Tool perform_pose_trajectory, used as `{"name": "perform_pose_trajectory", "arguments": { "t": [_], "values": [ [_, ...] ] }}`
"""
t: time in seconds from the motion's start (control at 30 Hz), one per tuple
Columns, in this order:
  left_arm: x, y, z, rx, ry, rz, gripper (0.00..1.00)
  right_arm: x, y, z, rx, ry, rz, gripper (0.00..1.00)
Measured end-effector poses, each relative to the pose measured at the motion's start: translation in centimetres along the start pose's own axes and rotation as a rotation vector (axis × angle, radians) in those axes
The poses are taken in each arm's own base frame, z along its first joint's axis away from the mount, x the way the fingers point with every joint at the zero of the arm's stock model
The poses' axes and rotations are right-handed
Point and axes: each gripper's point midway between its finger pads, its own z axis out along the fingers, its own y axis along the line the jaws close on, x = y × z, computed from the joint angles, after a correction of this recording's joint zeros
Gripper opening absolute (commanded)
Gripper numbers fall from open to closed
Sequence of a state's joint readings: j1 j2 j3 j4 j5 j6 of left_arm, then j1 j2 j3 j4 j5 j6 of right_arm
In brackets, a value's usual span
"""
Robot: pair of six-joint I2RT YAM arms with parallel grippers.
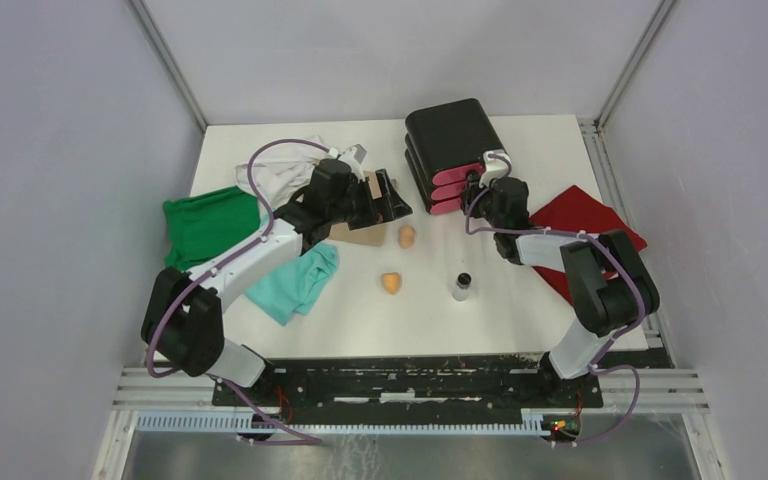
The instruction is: Organize the makeup
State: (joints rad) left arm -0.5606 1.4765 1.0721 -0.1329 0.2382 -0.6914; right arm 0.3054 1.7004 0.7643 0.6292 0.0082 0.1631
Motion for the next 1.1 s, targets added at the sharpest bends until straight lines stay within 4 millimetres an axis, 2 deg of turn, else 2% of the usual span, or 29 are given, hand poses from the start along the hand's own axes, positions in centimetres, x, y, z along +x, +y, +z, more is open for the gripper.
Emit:
{"name": "perform_pose_trajectory", "arguments": {
  "t": [0.13, 0.47, 0.67, 0.7, 0.73, 0.77, 0.83, 0.97, 1.1],
  "values": [
    [0.0, 0.1, 0.0, -0.002, 0.0, 0.0, 0.99, 0.2, 0.0, -0.8, 0.001, 0.005, 0.0, 0.1],
    [0.5, 0.4, 0.0, -0.009, 0.008, -0.002, 0.99, 2.3, -0.5, -7.1, 0.021, 0.048, 0.008, 0.1],
    [0.5, 0.5, 0.0, -0.01, 0.01, -0.003, 0.99, 3.1, -0.5, -9.9, 0.029, 0.075, 0.033, 0.13],
    [0.6, 0.5, 0.0, -0.01, 0.01, -0.003, 0.99, 3.3, -0.6, -10.4, 0.033, 0.083, 0.038, 0.15],
    [0.6, 0.6, 0.0, -0.012, 0.012, -0.003, 0.99, 3.4, -0.6, -10.7, 0.036, 0.088, 0.04, 0.22],
    [0.8, 0.7, 0.0, -0.013, 0.014, -0.004, 0.99, 3.5, -0.7, -11.1, 0.039, 0.093, 0.042, 0.37],
    [0.9, 0.8, 0.0, -0.016, 0.017, -0.005, 0.99, 3.7, -0.8, -11.6, 0.048, 0.106, 0.047, 0.51],
    [1.0, 0.9, 0.1, -0.018, 0.02, -0.006, 0.99, 3.6, -1.0, -12.3, 0.064, 0.116, 0.06, 0.61],
    [1.0, 0.9, 0.1, -0.018, 0.02, -0.006, 0.99, 2.0, -0.7, -13.4, 0.064, 0.1, 0.087, 0.66]
  ]
}}
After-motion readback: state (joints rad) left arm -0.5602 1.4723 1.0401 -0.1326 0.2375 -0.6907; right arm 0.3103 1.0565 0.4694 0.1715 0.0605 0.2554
